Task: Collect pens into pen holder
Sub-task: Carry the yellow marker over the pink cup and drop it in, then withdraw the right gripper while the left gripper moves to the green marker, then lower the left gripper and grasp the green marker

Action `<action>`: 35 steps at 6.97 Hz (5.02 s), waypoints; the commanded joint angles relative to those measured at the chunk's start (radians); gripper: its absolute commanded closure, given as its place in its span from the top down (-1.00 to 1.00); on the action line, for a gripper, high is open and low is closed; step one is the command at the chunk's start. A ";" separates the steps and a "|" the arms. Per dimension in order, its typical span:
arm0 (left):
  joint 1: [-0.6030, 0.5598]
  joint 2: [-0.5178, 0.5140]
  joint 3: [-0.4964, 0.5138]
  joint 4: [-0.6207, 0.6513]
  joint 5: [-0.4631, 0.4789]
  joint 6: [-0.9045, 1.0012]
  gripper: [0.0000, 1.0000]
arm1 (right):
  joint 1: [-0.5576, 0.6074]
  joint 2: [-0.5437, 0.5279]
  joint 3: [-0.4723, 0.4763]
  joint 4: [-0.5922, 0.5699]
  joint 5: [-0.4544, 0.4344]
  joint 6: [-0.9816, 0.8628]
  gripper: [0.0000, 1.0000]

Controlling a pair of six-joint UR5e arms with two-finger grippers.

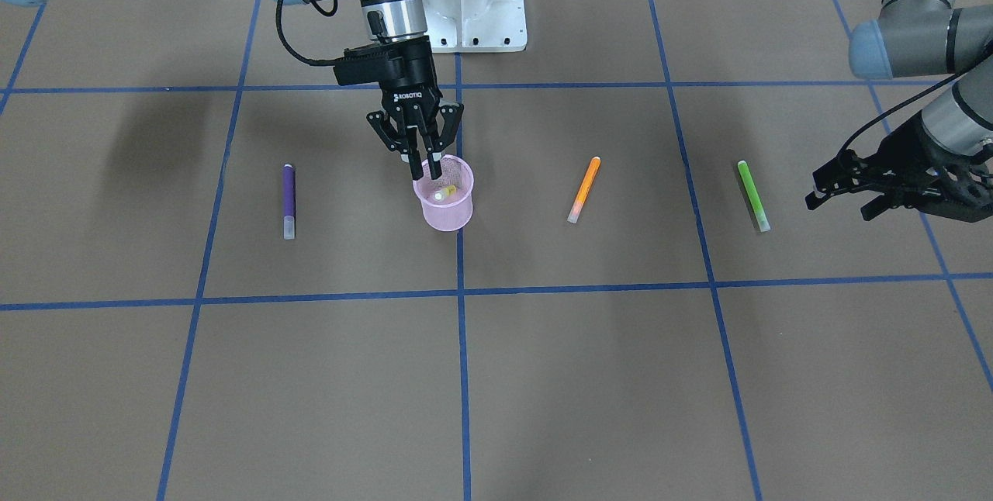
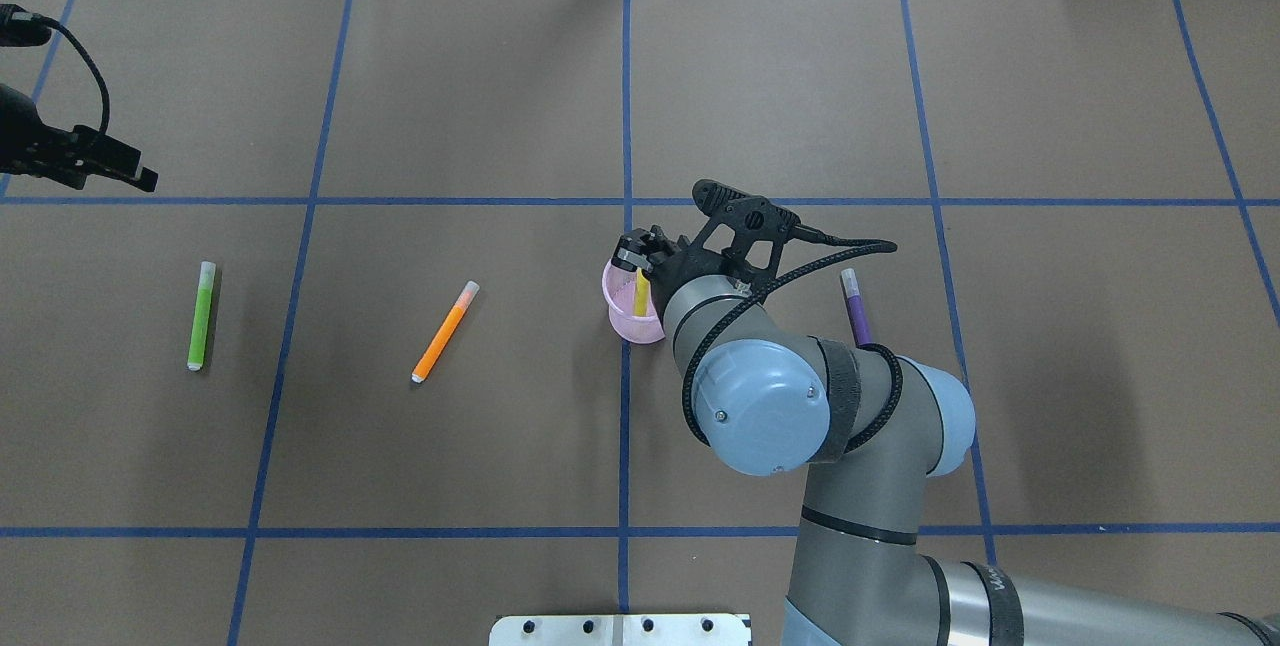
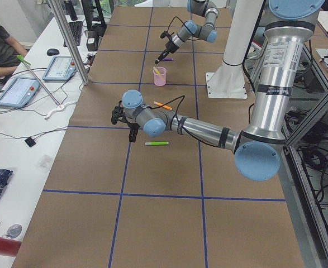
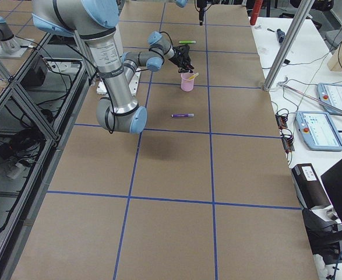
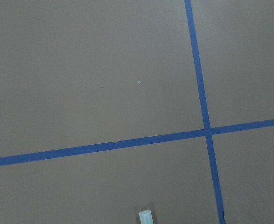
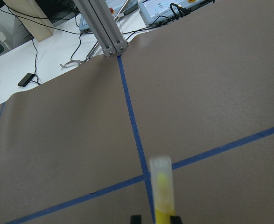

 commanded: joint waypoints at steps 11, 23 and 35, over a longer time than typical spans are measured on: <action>0.172 -0.088 0.014 0.469 -0.039 -0.010 0.86 | 0.705 -0.371 0.032 -0.002 0.956 -0.643 0.07; 0.233 -0.108 0.113 0.466 -0.026 0.006 0.16 | 0.852 -0.428 -0.033 -0.002 1.170 -0.888 0.10; 0.184 -0.214 -0.005 0.506 -0.039 0.010 -1.00 | 0.869 -0.426 -0.040 -0.002 1.171 -0.902 0.11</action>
